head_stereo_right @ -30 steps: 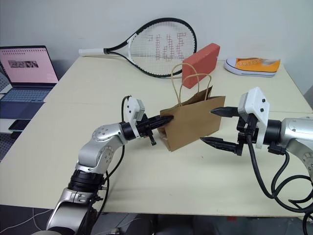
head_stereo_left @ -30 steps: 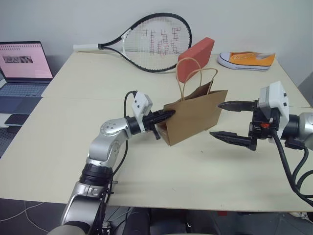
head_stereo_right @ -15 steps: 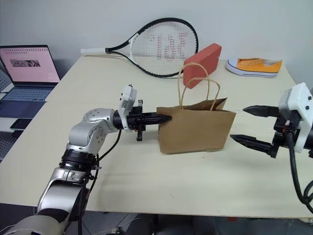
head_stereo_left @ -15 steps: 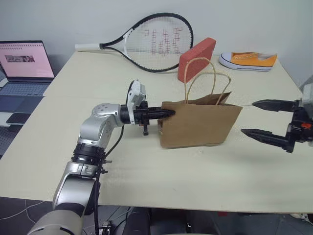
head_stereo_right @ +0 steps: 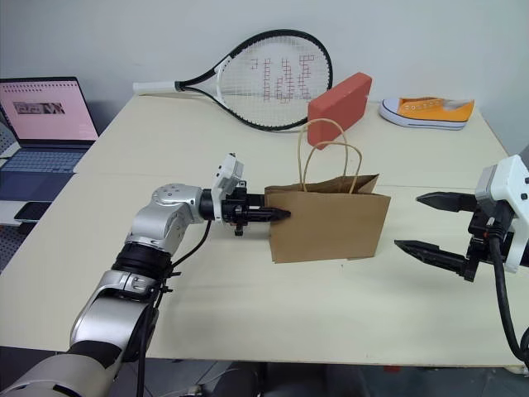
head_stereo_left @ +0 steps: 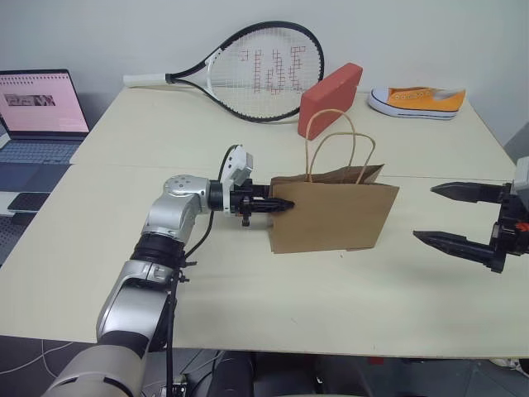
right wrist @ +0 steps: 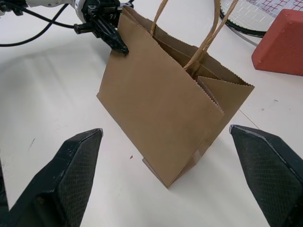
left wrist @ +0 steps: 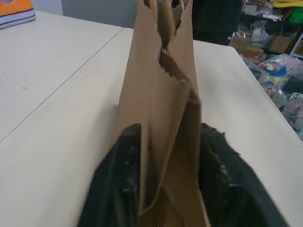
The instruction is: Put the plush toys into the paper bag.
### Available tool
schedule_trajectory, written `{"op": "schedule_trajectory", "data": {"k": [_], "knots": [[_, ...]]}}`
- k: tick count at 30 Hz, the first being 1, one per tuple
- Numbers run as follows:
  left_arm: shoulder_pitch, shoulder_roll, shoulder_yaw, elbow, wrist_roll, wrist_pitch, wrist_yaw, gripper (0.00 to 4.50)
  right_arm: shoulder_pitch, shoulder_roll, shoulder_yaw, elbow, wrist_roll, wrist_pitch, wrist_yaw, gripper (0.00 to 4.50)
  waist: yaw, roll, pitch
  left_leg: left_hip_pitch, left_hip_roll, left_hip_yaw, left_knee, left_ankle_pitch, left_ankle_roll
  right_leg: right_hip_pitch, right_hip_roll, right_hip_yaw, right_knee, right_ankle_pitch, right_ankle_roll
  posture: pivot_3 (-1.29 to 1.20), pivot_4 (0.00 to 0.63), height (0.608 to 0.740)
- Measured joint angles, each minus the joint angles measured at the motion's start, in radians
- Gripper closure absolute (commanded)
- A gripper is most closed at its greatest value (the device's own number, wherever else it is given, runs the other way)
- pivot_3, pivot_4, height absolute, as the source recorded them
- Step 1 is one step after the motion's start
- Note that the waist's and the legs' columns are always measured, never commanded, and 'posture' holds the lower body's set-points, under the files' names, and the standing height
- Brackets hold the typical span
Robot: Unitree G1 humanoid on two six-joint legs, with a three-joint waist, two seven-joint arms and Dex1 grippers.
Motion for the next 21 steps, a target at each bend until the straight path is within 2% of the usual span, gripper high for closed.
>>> {"op": "schedule_trajectory", "data": {"k": [6, 13, 21], "knots": [[0.041, 0.073, 0.001, -0.079, 0.040, -0.026, 0.008, 0.06, -0.027, -0.004, 0.062, 0.025, -0.015, -0.028, 0.001, 0.00, -0.003, 0.000, 0.000, 0.000, 0.000, 0.000, 0.000, 0.000, 0.000, 0.000, 0.000, 0.000, 0.000, 0.000, -0.001, 0.00, 0.150, 0.740], [0.191, 0.193, 0.043, -0.220, 0.080, -0.030, 0.094, 0.02, -0.054, -0.009, 0.107, 0.085, -0.078, -0.095, 0.023, 0.00, -0.002, 0.000, 0.000, 0.000, 0.000, 0.000, -0.001, 0.000, 0.000, -0.001, 0.000, 0.000, 0.000, -0.001, -0.001, 0.00, 0.150, 0.740], [0.494, 0.411, 0.224, -0.641, 0.091, 0.101, 0.270, 0.02, -0.110, -0.032, 0.159, 0.283, -0.200, -0.293, 0.151, 0.00, -0.004, 0.000, 0.000, 0.001, 0.001, 0.002, -0.004, 0.000, 0.000, -0.002, 0.000, 0.001, 0.000, -0.004, -0.006, 0.00, 0.150, 0.740]]}}
